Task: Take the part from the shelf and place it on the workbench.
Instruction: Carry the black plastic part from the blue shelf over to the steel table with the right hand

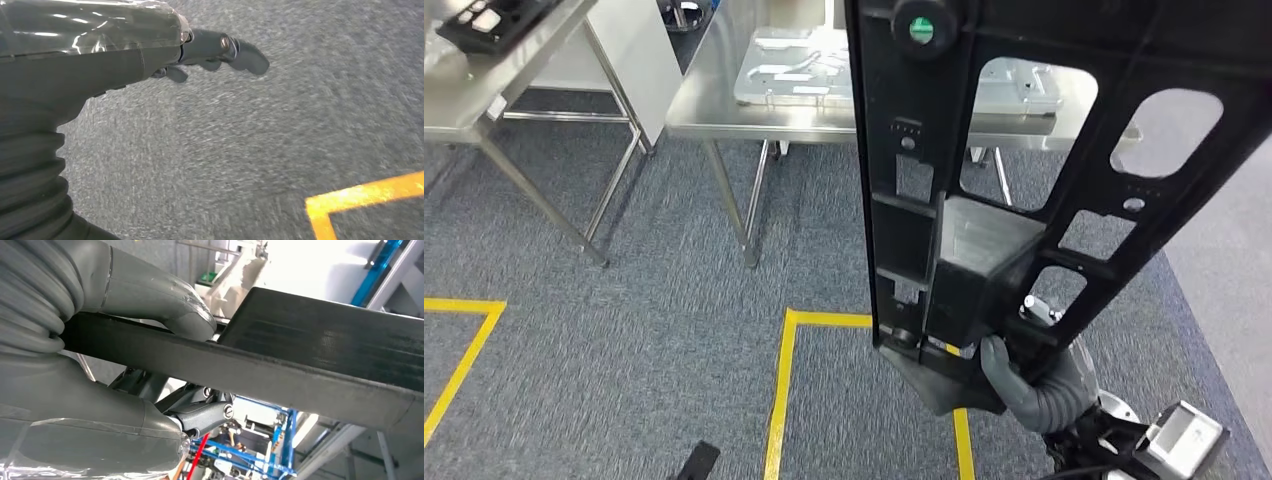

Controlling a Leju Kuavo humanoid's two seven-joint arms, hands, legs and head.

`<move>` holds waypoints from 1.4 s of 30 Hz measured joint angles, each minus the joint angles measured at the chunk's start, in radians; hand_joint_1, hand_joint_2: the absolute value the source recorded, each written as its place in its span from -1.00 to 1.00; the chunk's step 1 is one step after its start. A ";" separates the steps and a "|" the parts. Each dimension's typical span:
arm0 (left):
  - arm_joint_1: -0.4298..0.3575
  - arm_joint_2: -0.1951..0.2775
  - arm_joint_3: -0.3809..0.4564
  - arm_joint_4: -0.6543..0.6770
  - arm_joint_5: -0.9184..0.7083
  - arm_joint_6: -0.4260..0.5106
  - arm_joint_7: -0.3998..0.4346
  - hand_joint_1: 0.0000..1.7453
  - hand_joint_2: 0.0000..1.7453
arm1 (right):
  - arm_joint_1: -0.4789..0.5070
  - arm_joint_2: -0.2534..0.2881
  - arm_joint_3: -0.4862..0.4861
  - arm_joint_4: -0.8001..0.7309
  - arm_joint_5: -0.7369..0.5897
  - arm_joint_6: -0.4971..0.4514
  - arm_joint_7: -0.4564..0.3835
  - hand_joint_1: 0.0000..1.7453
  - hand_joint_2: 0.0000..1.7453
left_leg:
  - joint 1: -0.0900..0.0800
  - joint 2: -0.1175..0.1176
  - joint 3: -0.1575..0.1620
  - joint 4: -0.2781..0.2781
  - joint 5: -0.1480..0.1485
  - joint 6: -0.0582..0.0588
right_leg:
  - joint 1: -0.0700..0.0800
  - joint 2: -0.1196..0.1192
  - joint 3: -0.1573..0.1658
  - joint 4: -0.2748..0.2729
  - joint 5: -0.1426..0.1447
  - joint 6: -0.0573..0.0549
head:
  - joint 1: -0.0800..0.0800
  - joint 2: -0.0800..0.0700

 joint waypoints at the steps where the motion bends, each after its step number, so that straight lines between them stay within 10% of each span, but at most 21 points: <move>1: -0.002 0.001 0.000 0.000 0.000 0.000 0.000 -1.00 1.00 | -0.001 0.000 0.000 0.000 0.000 0.000 -0.001 1.00 1.00 | 0.001 0.003 -0.021 0.046 0.011 -0.005 | -0.004 -0.002 0.019 -0.007 -0.007 -0.004 | 0.000 0.000; 4: -0.003 0.002 0.000 0.000 0.000 0.000 0.000 -1.00 1.00 | -0.002 0.001 0.000 0.000 0.000 -0.001 -0.001 1.00 1.00 | 0.011 0.011 -0.135 0.205 -0.043 -0.021 | -0.008 -0.004 0.065 -0.015 -0.040 -0.009 | 0.000 0.000; 7: 0.001 0.002 0.000 0.000 0.000 0.000 0.000 -1.00 1.00 | 0.001 0.001 0.000 0.000 0.001 -0.002 -0.001 1.00 1.00 | 0.022 0.016 -0.206 0.202 -0.127 -0.037 | -0.013 0.000 0.112 -0.015 -0.081 -0.002 | 0.000 0.000; 12: 0.007 0.003 0.000 0.000 0.000 0.001 0.001 -1.00 1.00 | 0.003 0.001 0.000 0.002 0.002 -0.002 -0.002 1.00 1.00 | 0.021 0.028 -0.210 0.008 0.136 -0.028 | -0.017 0.004 0.180 -0.010 -0.146 0.029 | 0.000 0.000; 16: 0.000 0.004 0.000 0.000 0.002 0.007 0.005 -1.00 1.00 | 0.000 0.001 0.001 0.001 0.003 0.000 -0.004 1.00 1.00 | 0.019 0.024 -0.194 -0.005 0.132 -0.003 | -0.022 0.000 0.183 0.003 -0.175 0.053 | 0.000 0.000; 20: -0.005 0.004 0.000 0.000 0.003 0.012 0.006 -1.00 1.00 | -0.004 0.001 0.001 0.003 0.002 0.004 -0.004 1.00 1.00 | 0.017 0.022 -0.172 -0.017 0.118 0.015 | -0.019 -0.002 0.032 0.235 -0.241 0.055 | 0.000 0.000; 22: -0.003 0.004 0.001 0.000 0.003 0.012 0.006 -1.00 1.00 | -0.004 0.001 0.001 0.007 0.003 0.005 -0.003 1.00 1.00 | 0.014 0.018 -0.160 -0.017 0.107 0.018 | -0.016 -0.002 -0.021 0.264 -0.197 0.051 | 0.000 0.000; 26: -0.004 0.003 0.001 0.000 0.003 0.012 0.003 -1.00 1.00 | -0.014 0.001 0.001 0.013 0.002 0.006 -0.004 1.00 1.00 | 0.007 0.009 -0.133 -0.017 0.081 0.012 | -0.003 -0.004 0.027 0.051 -0.042 0.023 | 0.000 0.000; 31: -0.004 0.002 0.001 0.000 0.003 0.011 0.000 -1.00 1.00 | -0.018 0.002 0.001 0.014 0.002 0.010 -0.011 1.00 1.00 | 0.007 0.012 -0.128 -0.009 0.061 -0.016 | -0.004 -0.004 0.060 -0.009 -0.049 0.006 | 0.000 0.000; 36: 0.001 0.003 0.001 0.000 0.008 0.011 0.000 -1.00 1.00 | -0.018 0.003 0.001 0.019 0.002 0.014 -0.013 1.00 1.00 | 0.019 0.016 -0.270 0.249 -0.030 -0.037 | -0.010 -0.008 0.095 -0.020 -0.068 -0.007 | -0.001 0.000; 38: 0.003 0.004 0.001 0.000 0.012 0.012 0.000 -1.00 1.00 | -0.018 0.004 0.001 0.022 0.003 0.016 -0.013 1.00 1.00 | 0.024 0.017 -0.273 0.217 0.023 -0.042 | -0.013 -0.006 0.112 -0.020 -0.080 -0.002 | 0.000 0.000; 42: 0.002 0.004 0.001 0.000 0.015 0.012 0.000 -1.00 1.00 | -0.029 0.007 0.002 0.026 0.002 0.020 -0.013 1.00 1.00 | 0.021 0.020 -0.180 -0.006 0.132 -0.031 | -0.012 -0.004 0.142 -0.020 -0.109 0.020 | 0.000 0.000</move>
